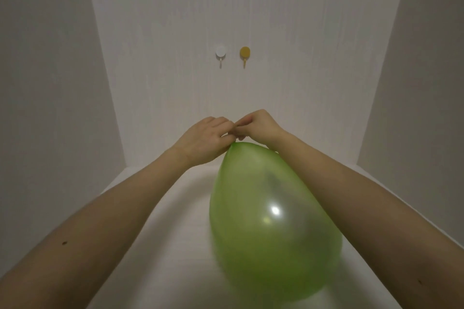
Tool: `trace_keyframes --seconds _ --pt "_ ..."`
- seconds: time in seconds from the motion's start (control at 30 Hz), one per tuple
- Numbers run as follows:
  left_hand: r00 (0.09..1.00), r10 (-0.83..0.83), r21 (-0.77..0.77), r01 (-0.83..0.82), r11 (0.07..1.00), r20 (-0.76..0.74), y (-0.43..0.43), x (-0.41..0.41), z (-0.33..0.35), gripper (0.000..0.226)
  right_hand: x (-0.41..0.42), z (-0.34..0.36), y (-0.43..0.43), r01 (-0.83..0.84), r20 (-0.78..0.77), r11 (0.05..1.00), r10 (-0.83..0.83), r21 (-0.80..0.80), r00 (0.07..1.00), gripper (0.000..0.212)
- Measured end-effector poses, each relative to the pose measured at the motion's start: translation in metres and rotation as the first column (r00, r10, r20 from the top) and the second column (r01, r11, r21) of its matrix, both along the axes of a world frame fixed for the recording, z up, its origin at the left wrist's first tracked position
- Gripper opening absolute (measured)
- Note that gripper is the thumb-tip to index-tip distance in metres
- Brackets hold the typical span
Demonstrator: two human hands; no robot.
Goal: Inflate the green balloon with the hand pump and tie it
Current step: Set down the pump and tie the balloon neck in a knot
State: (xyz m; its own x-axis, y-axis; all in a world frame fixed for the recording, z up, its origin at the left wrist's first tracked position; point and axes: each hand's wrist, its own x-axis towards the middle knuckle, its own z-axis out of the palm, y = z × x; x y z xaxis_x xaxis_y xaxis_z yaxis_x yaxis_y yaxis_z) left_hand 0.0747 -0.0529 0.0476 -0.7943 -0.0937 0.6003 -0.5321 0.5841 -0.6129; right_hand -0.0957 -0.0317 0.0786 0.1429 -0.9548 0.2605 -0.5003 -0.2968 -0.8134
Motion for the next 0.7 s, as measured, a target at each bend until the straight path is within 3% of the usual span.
trace_keyframes --seconds 0.07,0.17,0.23,0.3,0.4,0.5,0.6,0.7 --pt "0.992 -0.067 0.021 0.065 0.998 0.109 0.000 0.003 0.008 0.018 -0.003 0.000 -0.001 0.004 0.104 0.994 -0.016 0.112 0.994 0.002" --pt "0.956 -0.173 0.165 0.136 0.977 0.237 0.001 0.011 0.017 0.033 -0.004 0.001 -0.002 0.070 0.144 0.952 -0.118 0.299 0.983 0.010" --pt "0.966 -0.143 0.256 0.085 0.963 0.215 0.003 0.018 0.020 0.039 -0.001 0.000 -0.001 0.091 0.151 0.921 -0.158 0.378 0.976 0.011" --pt "0.994 -0.050 0.431 0.004 0.902 0.095 0.006 0.023 0.021 0.049 0.001 -0.001 0.000 0.136 0.114 0.909 -0.195 0.393 0.974 0.013" --pt "0.980 0.122 0.756 0.040 0.654 -0.157 0.013 0.022 0.013 0.051 0.004 -0.005 0.002 0.217 0.000 0.915 -0.230 0.340 0.973 0.012" --pt "0.855 0.262 0.866 0.342 0.365 -0.448 0.021 0.013 0.006 0.018 0.005 -0.008 0.004 0.253 -0.041 0.919 -0.252 0.303 0.967 0.009" --pt "0.652 0.424 0.748 0.656 0.102 -0.629 0.021 0.001 -0.001 0.025 0.004 -0.013 0.008 0.308 -0.078 0.922 -0.298 0.233 0.951 0.015" --pt "0.401 0.678 0.514 0.857 -0.039 -0.617 0.018 -0.015 -0.009 0.032 0.002 -0.016 0.010 0.297 -0.051 0.949 -0.293 0.110 0.955 0.004"
